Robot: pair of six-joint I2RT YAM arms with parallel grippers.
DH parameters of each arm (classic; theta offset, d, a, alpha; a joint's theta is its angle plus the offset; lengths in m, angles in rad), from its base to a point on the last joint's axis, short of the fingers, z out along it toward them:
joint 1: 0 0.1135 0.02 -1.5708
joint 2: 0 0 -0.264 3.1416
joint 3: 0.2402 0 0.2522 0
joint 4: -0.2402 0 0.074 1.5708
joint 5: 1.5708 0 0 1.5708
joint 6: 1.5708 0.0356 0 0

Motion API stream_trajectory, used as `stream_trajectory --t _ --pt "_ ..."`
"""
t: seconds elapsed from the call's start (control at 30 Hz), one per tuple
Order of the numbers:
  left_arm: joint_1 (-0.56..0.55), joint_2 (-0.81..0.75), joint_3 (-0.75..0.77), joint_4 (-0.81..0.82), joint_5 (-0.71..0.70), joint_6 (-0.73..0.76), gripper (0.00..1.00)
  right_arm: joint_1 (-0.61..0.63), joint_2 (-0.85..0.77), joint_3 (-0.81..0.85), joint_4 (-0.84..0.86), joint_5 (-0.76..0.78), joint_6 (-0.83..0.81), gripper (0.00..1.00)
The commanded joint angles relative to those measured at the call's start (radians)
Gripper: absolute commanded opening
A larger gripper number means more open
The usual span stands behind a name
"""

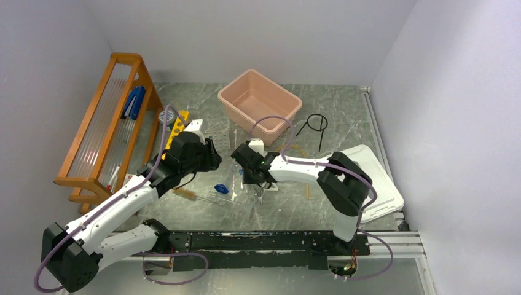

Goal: Organize the chemistry lab equipment

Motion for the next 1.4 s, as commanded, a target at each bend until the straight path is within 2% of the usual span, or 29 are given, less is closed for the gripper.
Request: stream_trajectory --t 0.0,0.27,0.47,0.73,1.0,1.1,1.23,1.37 --pt "-0.006 -0.018 -0.013 -0.012 -0.022 0.023 0.48 0.006 0.039 0.032 -0.008 0.032 0.002 0.32" --pt "-0.006 -0.027 -0.014 -0.018 -0.026 0.024 0.49 0.005 0.097 0.073 -0.061 0.069 0.007 0.31" --pt "-0.006 -0.027 -0.022 -0.011 -0.011 0.007 0.5 0.005 0.09 0.073 -0.063 0.111 0.019 0.17" --pt "-0.005 -0.04 -0.034 0.036 0.08 -0.038 0.64 0.001 -0.185 -0.041 0.137 0.099 -0.041 0.13" --pt "-0.003 -0.083 -0.028 0.248 0.379 -0.038 0.81 -0.06 -0.459 -0.102 0.312 -0.064 -0.05 0.13" --pt "-0.004 -0.067 -0.03 0.342 0.488 -0.047 0.76 -0.077 -0.522 -0.109 0.354 -0.128 -0.046 0.13" --pt "-0.004 -0.012 -0.042 0.466 0.62 -0.078 0.61 -0.091 -0.59 -0.132 0.401 -0.174 -0.015 0.14" --pt "-0.005 -0.002 -0.062 0.549 0.648 -0.114 0.55 -0.099 -0.614 -0.145 0.414 -0.195 -0.001 0.14"
